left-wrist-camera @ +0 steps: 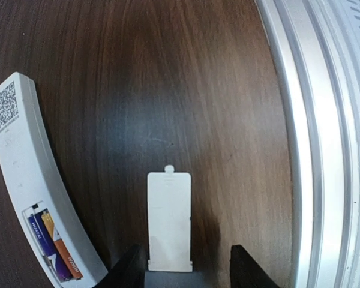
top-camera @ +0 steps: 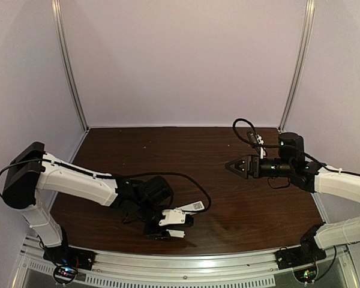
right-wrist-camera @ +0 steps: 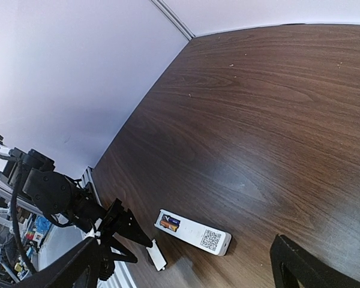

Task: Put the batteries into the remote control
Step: Pick up the battery cover from the center of the board.

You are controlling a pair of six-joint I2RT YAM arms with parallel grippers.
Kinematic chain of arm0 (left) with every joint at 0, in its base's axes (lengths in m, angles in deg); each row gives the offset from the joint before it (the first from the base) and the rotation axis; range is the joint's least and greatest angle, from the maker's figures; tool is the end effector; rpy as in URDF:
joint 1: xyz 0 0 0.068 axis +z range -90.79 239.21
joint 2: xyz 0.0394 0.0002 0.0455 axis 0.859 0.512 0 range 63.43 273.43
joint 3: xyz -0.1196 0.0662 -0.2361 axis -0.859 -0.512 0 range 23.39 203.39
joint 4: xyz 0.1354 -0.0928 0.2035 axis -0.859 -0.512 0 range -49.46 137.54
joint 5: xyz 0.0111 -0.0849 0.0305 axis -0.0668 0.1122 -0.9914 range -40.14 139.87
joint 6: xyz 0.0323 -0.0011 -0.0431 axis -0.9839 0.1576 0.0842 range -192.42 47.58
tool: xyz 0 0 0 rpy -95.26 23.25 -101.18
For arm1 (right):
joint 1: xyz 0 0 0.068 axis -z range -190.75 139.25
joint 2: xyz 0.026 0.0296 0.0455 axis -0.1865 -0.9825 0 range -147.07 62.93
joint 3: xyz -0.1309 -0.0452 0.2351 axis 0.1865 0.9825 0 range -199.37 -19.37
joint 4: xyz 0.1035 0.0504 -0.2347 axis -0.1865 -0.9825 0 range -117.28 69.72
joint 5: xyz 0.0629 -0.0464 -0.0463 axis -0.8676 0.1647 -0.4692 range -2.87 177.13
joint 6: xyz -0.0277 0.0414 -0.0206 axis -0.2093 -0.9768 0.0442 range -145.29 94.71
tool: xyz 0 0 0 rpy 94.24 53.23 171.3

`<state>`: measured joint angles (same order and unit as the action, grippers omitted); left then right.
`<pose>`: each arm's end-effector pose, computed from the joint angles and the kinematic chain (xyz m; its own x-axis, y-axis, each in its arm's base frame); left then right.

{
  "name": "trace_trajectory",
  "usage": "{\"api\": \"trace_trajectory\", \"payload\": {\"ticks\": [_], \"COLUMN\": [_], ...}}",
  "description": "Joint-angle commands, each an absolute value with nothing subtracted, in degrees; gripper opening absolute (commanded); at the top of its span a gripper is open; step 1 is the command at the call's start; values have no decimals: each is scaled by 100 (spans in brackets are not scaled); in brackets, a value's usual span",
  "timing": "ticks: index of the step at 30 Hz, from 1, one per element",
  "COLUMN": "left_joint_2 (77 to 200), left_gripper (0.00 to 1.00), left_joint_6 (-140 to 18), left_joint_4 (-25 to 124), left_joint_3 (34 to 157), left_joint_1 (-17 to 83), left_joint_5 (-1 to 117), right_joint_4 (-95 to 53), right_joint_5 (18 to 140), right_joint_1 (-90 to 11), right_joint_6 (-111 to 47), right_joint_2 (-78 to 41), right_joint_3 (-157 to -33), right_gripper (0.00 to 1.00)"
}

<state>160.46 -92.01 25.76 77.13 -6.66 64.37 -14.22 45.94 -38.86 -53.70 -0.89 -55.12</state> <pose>0.1216 -0.2934 0.1528 -0.0385 0.8801 -0.4732 0.9973 0.0046 -0.0727 0.2017 0.1344 0.2504 -0.7156 0.0236 -0.6981 -0.6283 0.4149 0.6581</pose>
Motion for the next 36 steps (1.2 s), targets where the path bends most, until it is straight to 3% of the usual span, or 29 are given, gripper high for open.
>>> {"api": "trace_trajectory", "payload": {"ticks": [1,7,21,36], "left_joint_2": [16256,16542,16537,15521], "left_gripper": [48,45,15,12], "left_joint_6": [-9273,-9263,-8918,-7938], "left_joint_4": [2778,2667,2190,2286], "left_joint_3": [7864,7964,8061,8045], "left_joint_1": [-686,-689,-793,-366], "left_joint_5": [6092,5862,5901,5625], "right_joint_4": [-1275,-1256,-1318,-1136], "right_joint_5": [4520,4495,4451,4334], "right_joint_1": [-3862,-3861,-3861,-4126], "right_joint_6": [-5351,-5352,-5343,-5770], "right_joint_2": [-149,-192,-453,-1120], "right_joint_3": [-5536,-5533,-5667,-5883], "right_gripper": [100,100,100,100]}}
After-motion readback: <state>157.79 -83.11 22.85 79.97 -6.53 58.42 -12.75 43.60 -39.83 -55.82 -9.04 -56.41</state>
